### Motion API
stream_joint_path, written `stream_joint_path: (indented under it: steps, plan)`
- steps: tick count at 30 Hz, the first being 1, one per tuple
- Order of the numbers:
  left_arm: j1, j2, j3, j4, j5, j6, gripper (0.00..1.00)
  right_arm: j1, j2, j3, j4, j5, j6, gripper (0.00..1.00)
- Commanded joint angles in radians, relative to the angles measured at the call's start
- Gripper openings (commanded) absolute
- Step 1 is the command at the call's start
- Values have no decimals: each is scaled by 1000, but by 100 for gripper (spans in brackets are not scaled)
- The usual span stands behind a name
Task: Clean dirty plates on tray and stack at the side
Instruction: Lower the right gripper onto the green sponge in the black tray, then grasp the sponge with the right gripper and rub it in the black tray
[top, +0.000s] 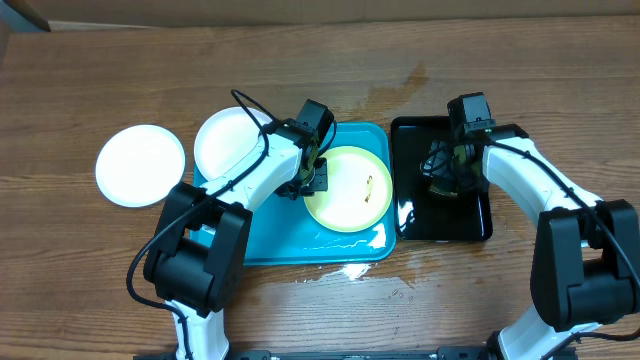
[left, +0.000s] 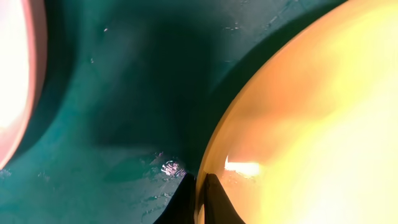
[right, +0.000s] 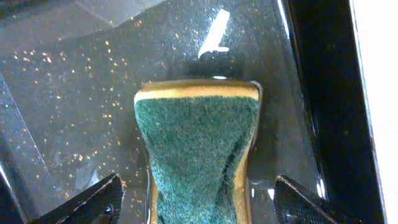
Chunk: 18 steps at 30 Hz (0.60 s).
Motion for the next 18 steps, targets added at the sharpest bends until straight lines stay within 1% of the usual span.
stream_joint_path:
  steps: [1, 2, 4, 8, 12, 15, 18]
  plan:
    - [-1, 7, -14, -11, -10, -63, 4, -1, 0, -6, 16, -8, 5, 77]
    - [-1, 7, -14, -16, -8, -63, 4, -1, 0, -6, 19, -13, 5, 75]
    - [-1, 7, -14, -35, -3, -66, 9, -1, 0, -6, 18, -34, -3, 72]
    - [2, 7, -14, -65, -3, -74, 13, 1, 0, -6, 18, -136, -64, 68]
    - [11, 7, -14, -72, -3, -85, 13, 1, 0, -6, -5, -154, -83, 58]
    - [25, 7, -14, -75, -3, -85, 13, 1, 0, -6, -33, -154, -111, 54]
    - [39, 7, -14, -69, -3, -85, 13, 1, 0, -6, -36, -154, -156, 54]
